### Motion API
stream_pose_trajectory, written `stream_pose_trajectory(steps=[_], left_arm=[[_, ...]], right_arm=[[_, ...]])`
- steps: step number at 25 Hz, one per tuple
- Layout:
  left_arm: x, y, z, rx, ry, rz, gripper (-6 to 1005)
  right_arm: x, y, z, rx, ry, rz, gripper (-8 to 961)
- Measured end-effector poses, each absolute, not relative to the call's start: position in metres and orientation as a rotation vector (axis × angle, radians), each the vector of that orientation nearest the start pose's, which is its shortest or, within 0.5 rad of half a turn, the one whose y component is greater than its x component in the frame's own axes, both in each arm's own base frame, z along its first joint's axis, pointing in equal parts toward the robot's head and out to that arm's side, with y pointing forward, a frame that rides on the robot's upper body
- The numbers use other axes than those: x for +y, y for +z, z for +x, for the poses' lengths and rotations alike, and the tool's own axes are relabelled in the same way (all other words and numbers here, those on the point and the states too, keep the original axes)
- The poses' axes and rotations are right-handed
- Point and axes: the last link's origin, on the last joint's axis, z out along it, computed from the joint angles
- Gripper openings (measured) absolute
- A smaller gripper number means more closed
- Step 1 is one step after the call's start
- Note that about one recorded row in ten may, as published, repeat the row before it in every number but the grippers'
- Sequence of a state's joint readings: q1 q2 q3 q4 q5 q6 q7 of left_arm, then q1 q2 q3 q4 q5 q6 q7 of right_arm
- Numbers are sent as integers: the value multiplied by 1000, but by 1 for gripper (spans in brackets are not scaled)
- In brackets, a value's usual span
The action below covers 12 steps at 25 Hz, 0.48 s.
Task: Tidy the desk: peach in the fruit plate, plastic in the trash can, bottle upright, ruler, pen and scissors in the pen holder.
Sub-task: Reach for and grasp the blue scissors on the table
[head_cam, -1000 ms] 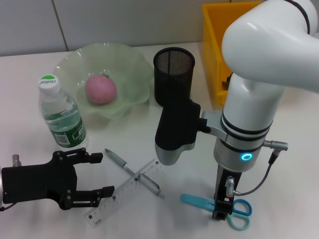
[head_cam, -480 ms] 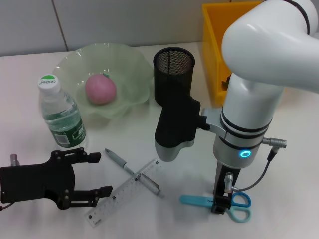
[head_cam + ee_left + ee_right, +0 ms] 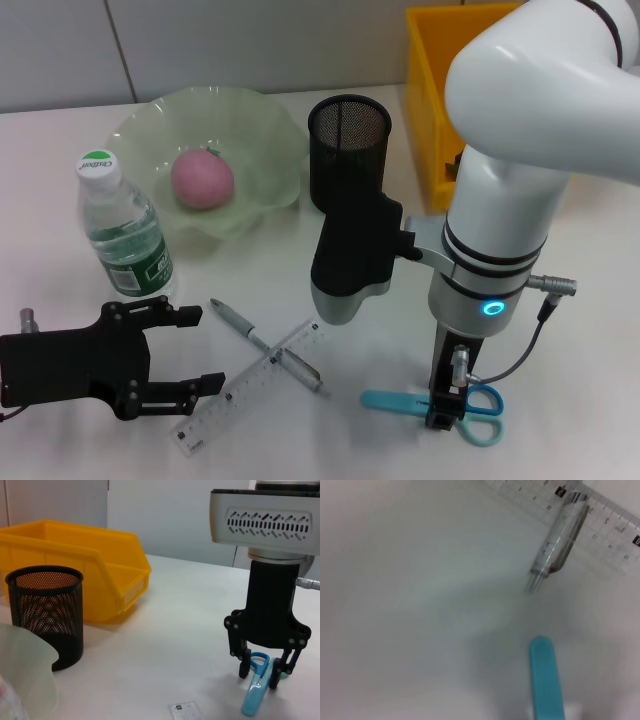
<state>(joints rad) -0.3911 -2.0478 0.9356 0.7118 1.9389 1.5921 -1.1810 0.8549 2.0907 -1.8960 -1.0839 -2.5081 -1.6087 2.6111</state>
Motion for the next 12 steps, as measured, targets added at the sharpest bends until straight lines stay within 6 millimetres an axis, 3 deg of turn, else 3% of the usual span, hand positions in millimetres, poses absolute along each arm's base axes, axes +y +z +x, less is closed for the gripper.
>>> stream_pose_trajectory(steps=[12], left_arm=[[288,-10,-285,-339,-539,-2895,836]], right_arm=[[313,-88,153,497,-1185,-2818,427]])
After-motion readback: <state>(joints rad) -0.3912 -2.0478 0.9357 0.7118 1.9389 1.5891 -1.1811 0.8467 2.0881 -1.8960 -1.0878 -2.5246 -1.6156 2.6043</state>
